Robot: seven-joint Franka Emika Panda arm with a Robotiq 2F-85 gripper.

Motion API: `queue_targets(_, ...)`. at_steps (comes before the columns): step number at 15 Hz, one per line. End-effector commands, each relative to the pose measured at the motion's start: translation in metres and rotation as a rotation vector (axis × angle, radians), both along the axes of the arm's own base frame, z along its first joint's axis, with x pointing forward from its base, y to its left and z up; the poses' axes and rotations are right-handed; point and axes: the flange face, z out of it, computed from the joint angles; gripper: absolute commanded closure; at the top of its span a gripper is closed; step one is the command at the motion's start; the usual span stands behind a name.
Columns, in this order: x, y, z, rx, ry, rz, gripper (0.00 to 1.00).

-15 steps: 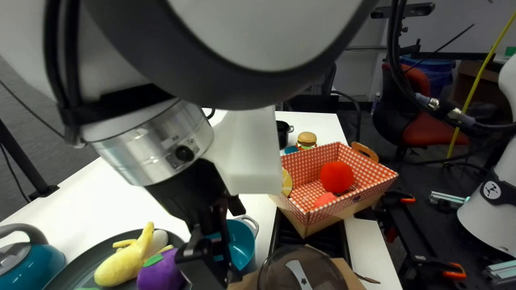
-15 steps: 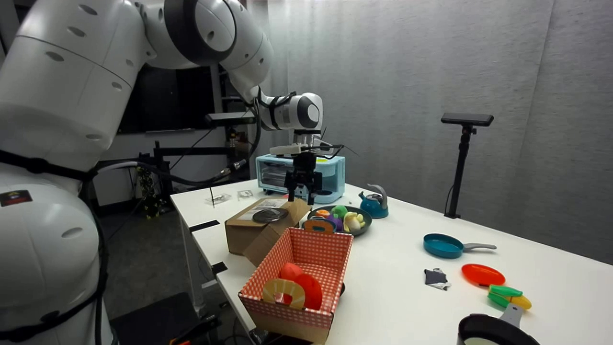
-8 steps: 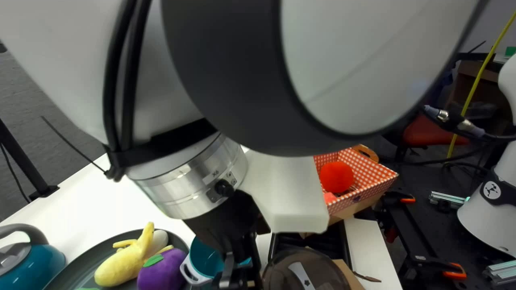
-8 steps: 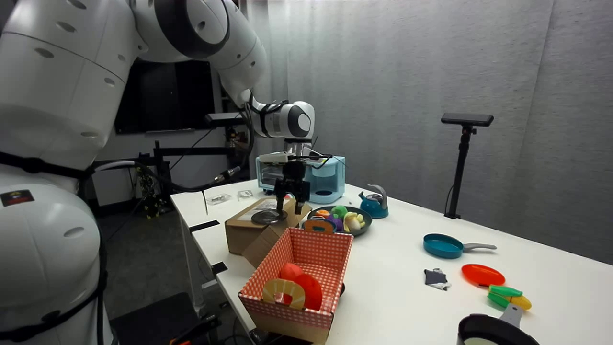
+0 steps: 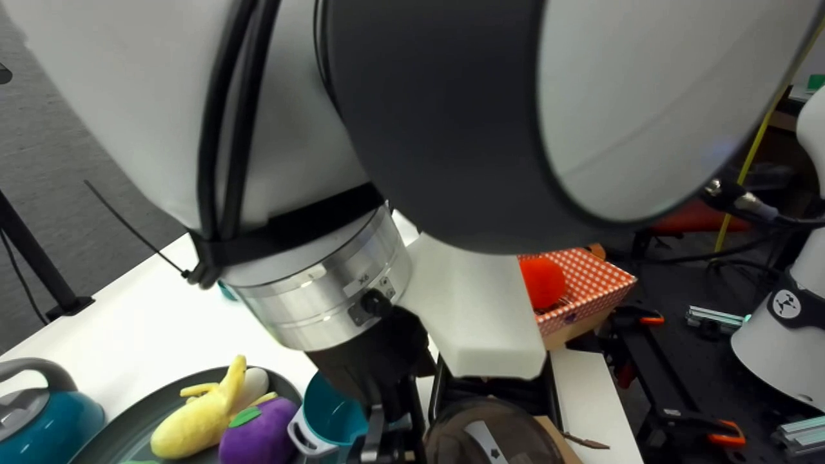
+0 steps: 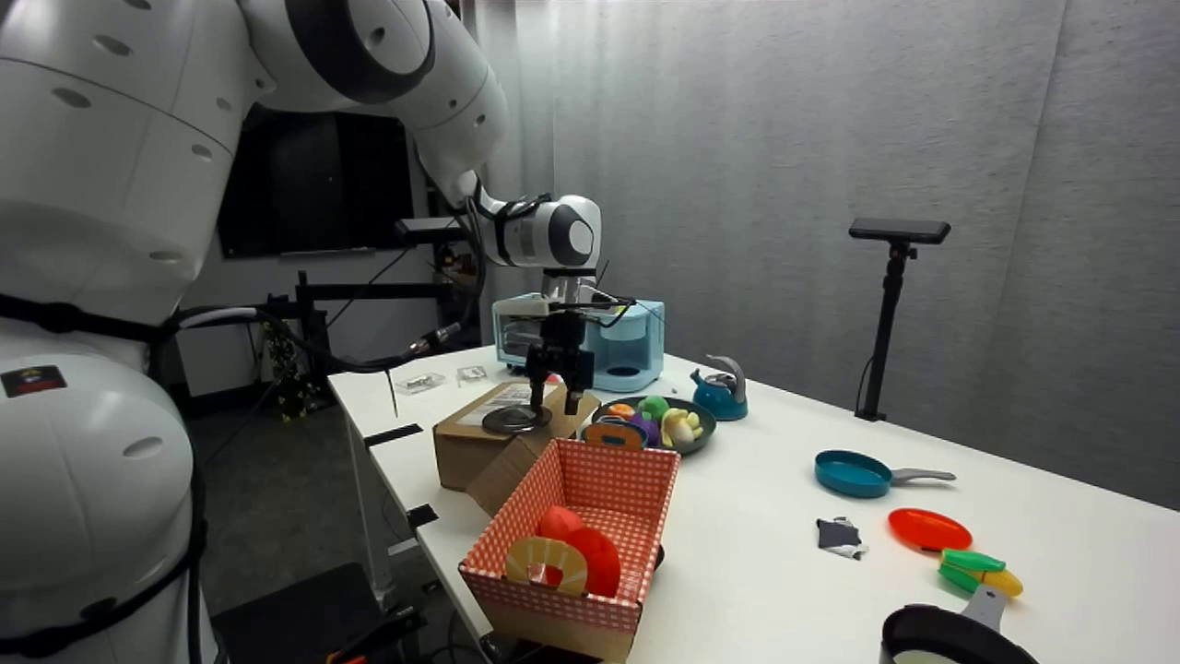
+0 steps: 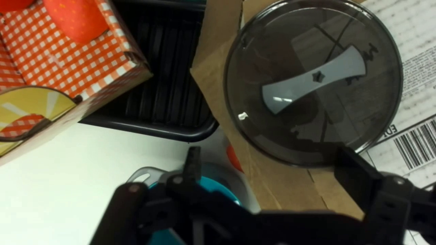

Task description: Pick up the glass lid from the box and put it on the light blue pot.

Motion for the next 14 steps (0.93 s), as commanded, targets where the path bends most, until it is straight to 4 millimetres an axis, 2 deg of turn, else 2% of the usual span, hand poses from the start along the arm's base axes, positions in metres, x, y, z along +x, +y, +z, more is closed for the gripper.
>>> queue_targets(1, -0.007, -0.003, 0.007, -0.010, -0.031, -0.036, 0.00)
queue_targets(5, -0.004, -0.004, 0.016, -0.041, -0.180, -0.167, 0.00)
queue_targets(7, -0.013, 0.005, 0.019, -0.041, -0.230, -0.243, 0.00)
queue_targets(14, -0.044, 0.014, 0.007, -0.105, -0.297, -0.401, 0.00)
